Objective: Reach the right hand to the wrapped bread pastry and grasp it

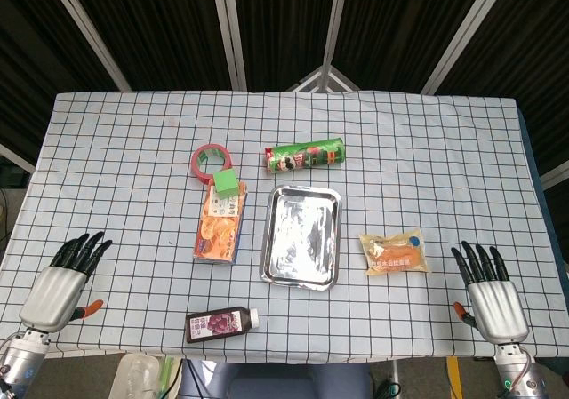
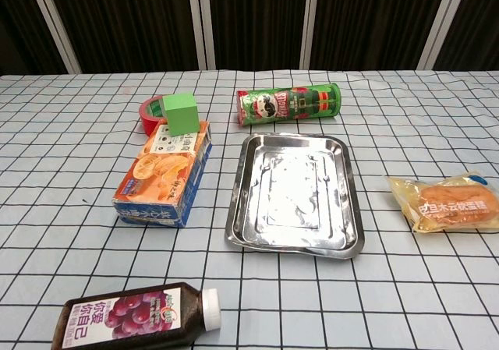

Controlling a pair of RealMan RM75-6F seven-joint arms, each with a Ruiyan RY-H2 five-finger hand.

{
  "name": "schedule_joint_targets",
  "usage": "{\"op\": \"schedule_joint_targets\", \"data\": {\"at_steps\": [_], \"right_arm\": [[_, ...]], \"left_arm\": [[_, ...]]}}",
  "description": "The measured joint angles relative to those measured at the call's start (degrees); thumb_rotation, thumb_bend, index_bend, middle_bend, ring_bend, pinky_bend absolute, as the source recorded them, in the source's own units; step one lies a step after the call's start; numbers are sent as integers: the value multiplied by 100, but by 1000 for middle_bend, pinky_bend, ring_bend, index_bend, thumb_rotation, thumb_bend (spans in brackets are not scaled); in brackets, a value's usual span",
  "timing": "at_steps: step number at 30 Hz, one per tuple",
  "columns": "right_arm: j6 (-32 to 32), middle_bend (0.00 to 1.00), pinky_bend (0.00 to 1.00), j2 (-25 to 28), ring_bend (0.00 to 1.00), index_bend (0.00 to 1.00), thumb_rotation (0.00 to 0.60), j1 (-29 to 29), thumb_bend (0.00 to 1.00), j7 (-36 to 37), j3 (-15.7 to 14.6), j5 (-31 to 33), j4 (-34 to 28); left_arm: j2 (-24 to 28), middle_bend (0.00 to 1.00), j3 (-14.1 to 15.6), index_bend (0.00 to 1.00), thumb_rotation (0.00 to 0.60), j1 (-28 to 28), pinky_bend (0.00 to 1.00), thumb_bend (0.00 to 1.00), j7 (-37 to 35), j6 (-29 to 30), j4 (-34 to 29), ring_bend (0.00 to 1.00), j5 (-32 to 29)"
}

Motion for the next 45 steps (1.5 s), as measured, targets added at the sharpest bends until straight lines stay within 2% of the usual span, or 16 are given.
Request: {"op": "schedule_joint_targets", "data": {"at_steps": [8,14,19,24,30,35,36,38,40,45], "right_arm": [[-48,0,0,-46,0,0,600,38,274,21,-68,-161,5],[-510,0,0,-249,0,0,600,293,274,-6,-117,-281,51],[-1173,0,0,-571,0,0,600,688,274,-393,58,-54,96],[-1844,0,0,-982,0,0,600,1097,274,-864,305,471,242],[-2248,0,27,-1290,0,0,600,1446,273,-1235,543,948,392],[-2466,1,103,-1370,0,0,600,1643,287,-1342,684,1225,495],[-2525,25,148,-1388,6,18,600,1704,311,-1367,719,1300,530],[-2602,119,251,-1413,65,122,600,1792,366,-1405,765,1403,582],[-2656,243,356,-1435,157,289,600,1882,413,-1462,807,1495,627],[-2731,429,484,-1446,317,494,600,1994,457,-1607,817,1663,637]], "left_arm": [[-9,0,7,0,600,12,92,81,37,35,-30,0,37],[-59,0,0,0,600,-10,92,81,137,-25,-48,0,16],[-38,0,-63,0,600,-31,92,81,53,-60,-23,0,-110],[33,0,-72,0,600,-16,92,81,-93,12,-21,0,-88],[77,0,-69,0,600,4,92,81,-181,62,-17,0,-68],[67,0,-81,0,600,-10,92,81,-162,24,-11,0,-103],[64,0,-83,0,600,-11,92,81,-155,21,-12,0,-109],[57,0,-92,0,600,-14,92,81,-141,9,-13,0,-136],[52,0,-103,0,600,-17,92,81,-134,1,-13,0,-158],[54,0,-109,0,600,-19,92,81,-135,-5,-14,0,-177]]}}
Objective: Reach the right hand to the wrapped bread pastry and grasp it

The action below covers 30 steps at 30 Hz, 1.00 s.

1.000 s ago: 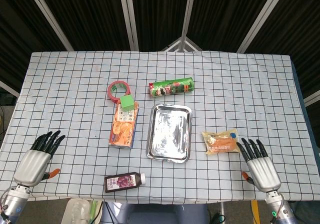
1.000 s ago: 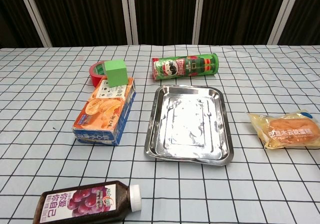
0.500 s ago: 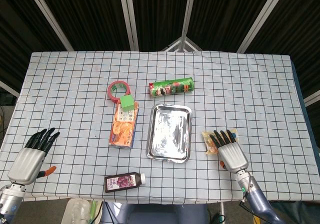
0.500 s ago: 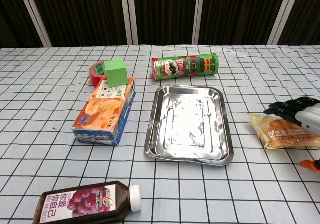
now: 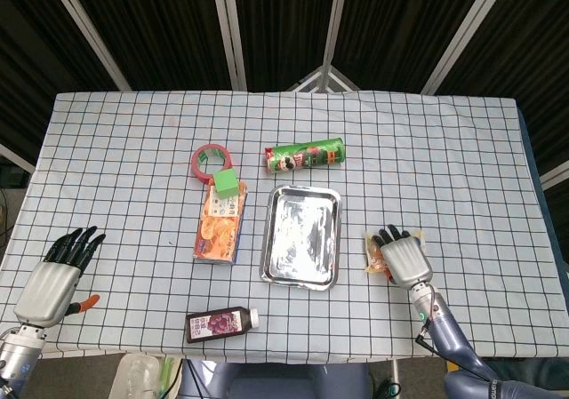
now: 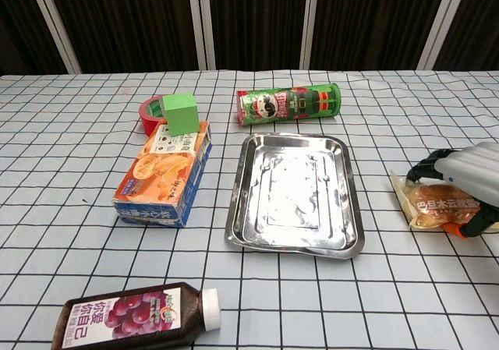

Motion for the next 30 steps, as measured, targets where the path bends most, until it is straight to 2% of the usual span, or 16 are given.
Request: {"op": "schedule_joint_targets", "data": {"at_steps": [3,11,19,23,30], "right_arm": [[-6,467,492,-13,343,550,600,54,464,-109,-25,90,-9],[228,468,492,20,344,553,600,127,463,-358,-69,-6,-294],[287,468,492,-20,351,552,600,495,464,-1211,131,154,-927],[220,468,492,-214,351,552,600,832,464,-1728,345,483,-1103],[159,468,492,-929,351,553,600,1562,464,-2723,672,1478,-1025]], "left_arm": [[7,0,3,0,600,2,92,81,-8,5,-6,0,6],[22,0,15,0,600,8,92,81,-31,25,-15,0,34],[16,0,-1,0,600,-11,92,81,-35,-14,-9,0,-4],[32,0,-4,0,600,-14,92,81,-78,-14,-4,0,-8],[82,0,-7,0,600,-29,92,81,-225,-31,10,0,-12]]}}
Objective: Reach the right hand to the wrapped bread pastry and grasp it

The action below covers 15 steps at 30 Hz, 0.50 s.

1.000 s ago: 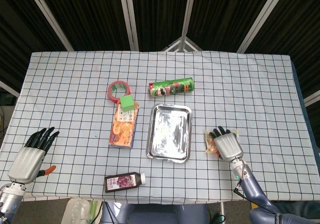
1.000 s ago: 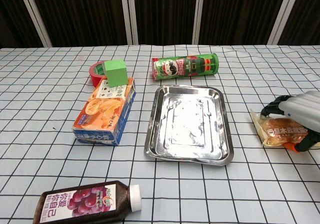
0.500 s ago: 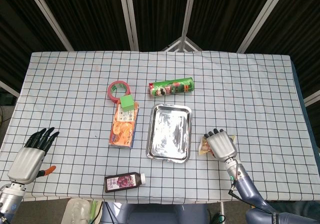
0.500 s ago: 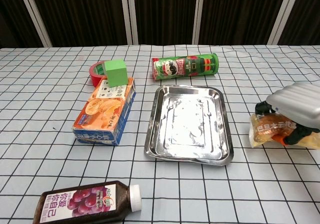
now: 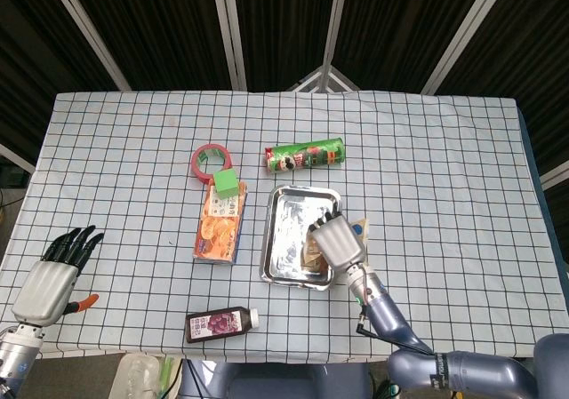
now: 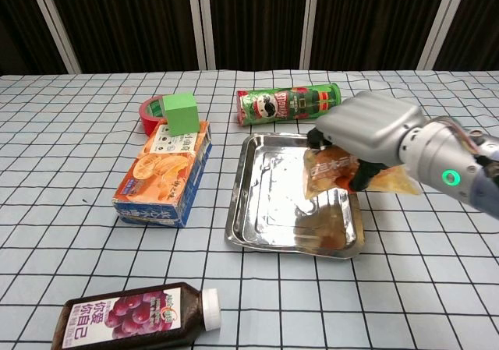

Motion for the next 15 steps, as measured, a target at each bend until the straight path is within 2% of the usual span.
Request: {"op": "schedule_joint_targets", "data": {"at_steps": [3,5,7,8,9,10,12,15], "right_arm": [[34,468,492,-370,352,531,600,316,464,-287,104,398,149],[79,443,492,-572,349,438,600,482,464,-410,148,586,256],[157,338,473,-769,287,219,600,630,464,-529,165,736,390],[202,281,453,-834,239,142,600,677,464,-570,164,775,445],[269,186,408,-898,149,52,600,722,463,-609,151,803,495],[323,98,350,-934,69,5,600,741,454,-635,137,816,515],[461,17,269,-986,4,0,600,765,411,-707,100,880,518],[689,0,206,-1000,0,0,600,780,335,-865,69,1045,388]], "left_arm": [[26,0,-5,0,600,-8,92,81,-68,-5,13,0,-4],[37,0,-4,0,600,-11,92,81,-97,-6,21,0,1],[43,0,1,0,600,-14,92,81,-113,-7,26,0,12],[46,0,4,0,600,-15,92,81,-125,-7,27,0,19],[49,0,6,0,600,-16,92,81,-133,-7,28,0,22],[51,0,5,0,600,-16,92,81,-138,-5,29,0,23],[49,0,3,0,600,-16,92,81,-144,-2,35,0,22],[41,0,6,0,600,-23,92,81,-132,-12,38,0,29]]}}
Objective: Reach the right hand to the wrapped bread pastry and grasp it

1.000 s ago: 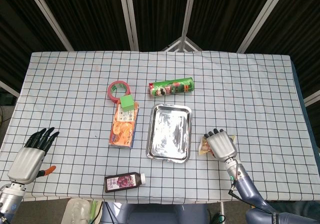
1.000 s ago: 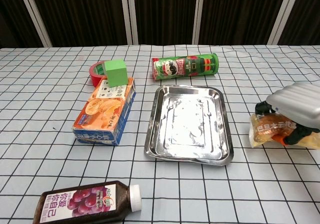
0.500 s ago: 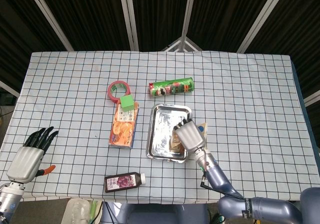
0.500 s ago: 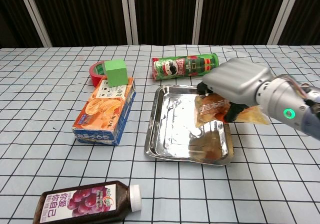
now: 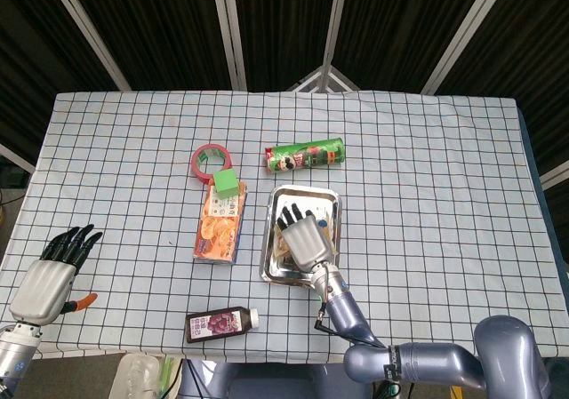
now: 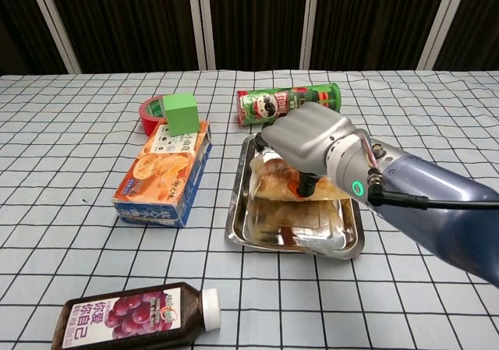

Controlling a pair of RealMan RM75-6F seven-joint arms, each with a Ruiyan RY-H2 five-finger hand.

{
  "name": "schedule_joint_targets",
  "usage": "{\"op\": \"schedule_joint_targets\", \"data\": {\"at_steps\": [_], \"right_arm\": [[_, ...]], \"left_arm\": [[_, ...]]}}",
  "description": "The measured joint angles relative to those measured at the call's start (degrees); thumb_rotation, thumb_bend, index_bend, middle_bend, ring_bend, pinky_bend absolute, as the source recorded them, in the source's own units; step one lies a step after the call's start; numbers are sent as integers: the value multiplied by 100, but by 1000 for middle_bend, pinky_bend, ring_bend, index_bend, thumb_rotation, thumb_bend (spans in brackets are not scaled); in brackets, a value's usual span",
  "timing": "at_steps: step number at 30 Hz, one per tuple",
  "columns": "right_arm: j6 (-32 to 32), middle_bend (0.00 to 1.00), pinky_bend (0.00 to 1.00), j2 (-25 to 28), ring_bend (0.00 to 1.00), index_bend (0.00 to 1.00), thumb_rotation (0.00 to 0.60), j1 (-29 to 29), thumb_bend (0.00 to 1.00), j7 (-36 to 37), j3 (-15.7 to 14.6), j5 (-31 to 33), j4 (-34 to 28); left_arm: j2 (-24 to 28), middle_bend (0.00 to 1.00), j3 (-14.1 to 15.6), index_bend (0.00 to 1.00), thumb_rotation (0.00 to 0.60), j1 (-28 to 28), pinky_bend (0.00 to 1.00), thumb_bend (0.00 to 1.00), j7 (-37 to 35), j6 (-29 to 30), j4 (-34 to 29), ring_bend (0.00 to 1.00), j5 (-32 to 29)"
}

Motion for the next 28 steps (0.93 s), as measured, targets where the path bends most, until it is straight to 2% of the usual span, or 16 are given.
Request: {"op": "schedule_joint_targets", "data": {"at_steps": [4,8,11,16,20,22,28], "right_arm": [[356,0,198,83,0,0,600,-18,291,-196,-60,111,-393],[740,0,198,285,0,0,600,-102,290,-336,-195,124,-937],[1083,0,187,548,0,0,600,-241,290,-382,-390,1,-1416],[1688,0,102,1219,0,0,600,-715,290,-91,-925,-716,-2032],[2181,0,60,1781,0,0,600,-1294,290,813,-1563,-1607,-2029],[2451,0,43,2026,0,0,600,-1635,290,1548,-1882,-2005,-1813],[3089,0,24,2524,0,0,600,-2639,290,4092,-2510,-2719,-477]], "left_arm": [[-22,0,7,0,600,-9,92,81,48,-20,-1,0,7],[-55,0,20,0,600,-17,92,81,130,-48,-13,0,12],[-61,0,30,0,600,-9,92,81,163,-27,-27,0,33],[-53,0,40,0,600,18,92,81,159,47,-32,0,83],[-57,0,60,0,600,43,92,81,155,141,-28,0,189],[-75,0,66,0,600,54,92,81,181,177,-25,0,228],[-156,0,76,0,600,54,92,81,358,164,-42,0,260]]}}
